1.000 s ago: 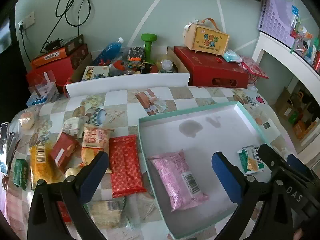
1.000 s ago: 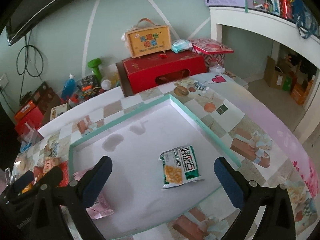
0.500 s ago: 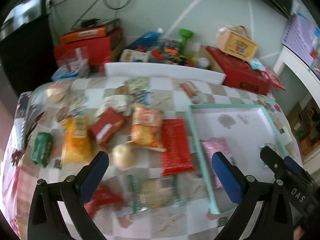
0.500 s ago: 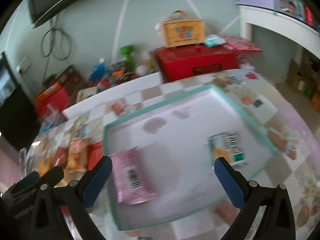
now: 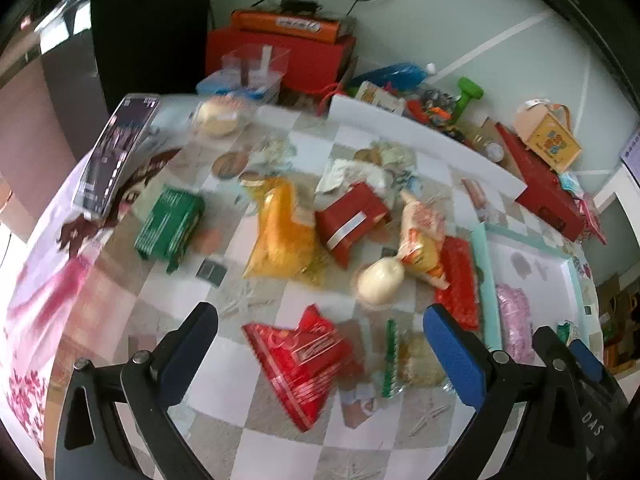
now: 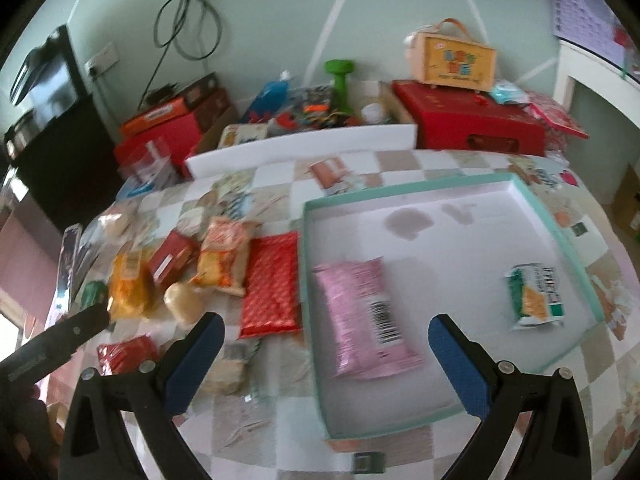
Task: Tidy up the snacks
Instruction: 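Grasp the red pouch with the left gripper while the right moves to the biscuit pack, then grasp the round biscuit pack with the right gripper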
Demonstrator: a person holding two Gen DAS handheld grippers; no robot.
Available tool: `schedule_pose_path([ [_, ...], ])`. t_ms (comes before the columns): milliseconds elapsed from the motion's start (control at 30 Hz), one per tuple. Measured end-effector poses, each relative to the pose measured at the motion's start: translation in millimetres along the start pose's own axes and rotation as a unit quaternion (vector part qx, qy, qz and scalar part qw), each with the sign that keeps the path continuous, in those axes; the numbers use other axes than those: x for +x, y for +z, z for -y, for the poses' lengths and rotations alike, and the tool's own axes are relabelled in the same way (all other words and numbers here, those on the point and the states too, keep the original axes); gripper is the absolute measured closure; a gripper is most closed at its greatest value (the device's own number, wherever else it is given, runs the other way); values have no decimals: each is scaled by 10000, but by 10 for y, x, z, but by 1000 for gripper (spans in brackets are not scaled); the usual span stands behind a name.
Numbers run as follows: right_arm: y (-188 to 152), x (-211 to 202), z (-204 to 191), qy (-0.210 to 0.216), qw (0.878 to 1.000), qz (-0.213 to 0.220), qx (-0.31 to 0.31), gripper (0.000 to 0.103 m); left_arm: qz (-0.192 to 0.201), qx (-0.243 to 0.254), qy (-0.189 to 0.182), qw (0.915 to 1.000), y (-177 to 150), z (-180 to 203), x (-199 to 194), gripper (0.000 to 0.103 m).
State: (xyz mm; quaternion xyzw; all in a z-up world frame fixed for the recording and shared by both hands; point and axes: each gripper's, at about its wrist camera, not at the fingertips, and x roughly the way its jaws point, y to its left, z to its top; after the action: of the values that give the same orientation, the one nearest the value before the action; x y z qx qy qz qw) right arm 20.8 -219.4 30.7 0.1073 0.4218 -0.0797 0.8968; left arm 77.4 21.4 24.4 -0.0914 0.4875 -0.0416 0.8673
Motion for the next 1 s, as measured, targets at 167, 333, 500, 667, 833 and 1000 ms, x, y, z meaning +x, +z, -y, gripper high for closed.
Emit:
schedule_pose_path([
  [167,-124,106,-287,180,9990,-281,-306,0,-257,-164,-83,9995,-103,-121,102,1],
  [333,-243,279,-541,296,9953,-581,-711,0,-542,-386,-102,9977,-133,-207,265,1],
  [500,-311,398,-695,306,9919,-726,-993,0,-763,-367,-97,9964,-168,-194,404,3],
  [667,-383,484,-810,364,9886,-865,-1181,0,-913,-278,-45,9954,-185,-159,492,14],
  [833,-420,535,-859,378,9870,-933,-1254,0,-1079,-257,-132,9937,-210,-136,574,30],
  [1000,-430,576,-855,385,9870,-990,-1205,1,-1068,-189,-174,9940,-210,-116,592,45],
])
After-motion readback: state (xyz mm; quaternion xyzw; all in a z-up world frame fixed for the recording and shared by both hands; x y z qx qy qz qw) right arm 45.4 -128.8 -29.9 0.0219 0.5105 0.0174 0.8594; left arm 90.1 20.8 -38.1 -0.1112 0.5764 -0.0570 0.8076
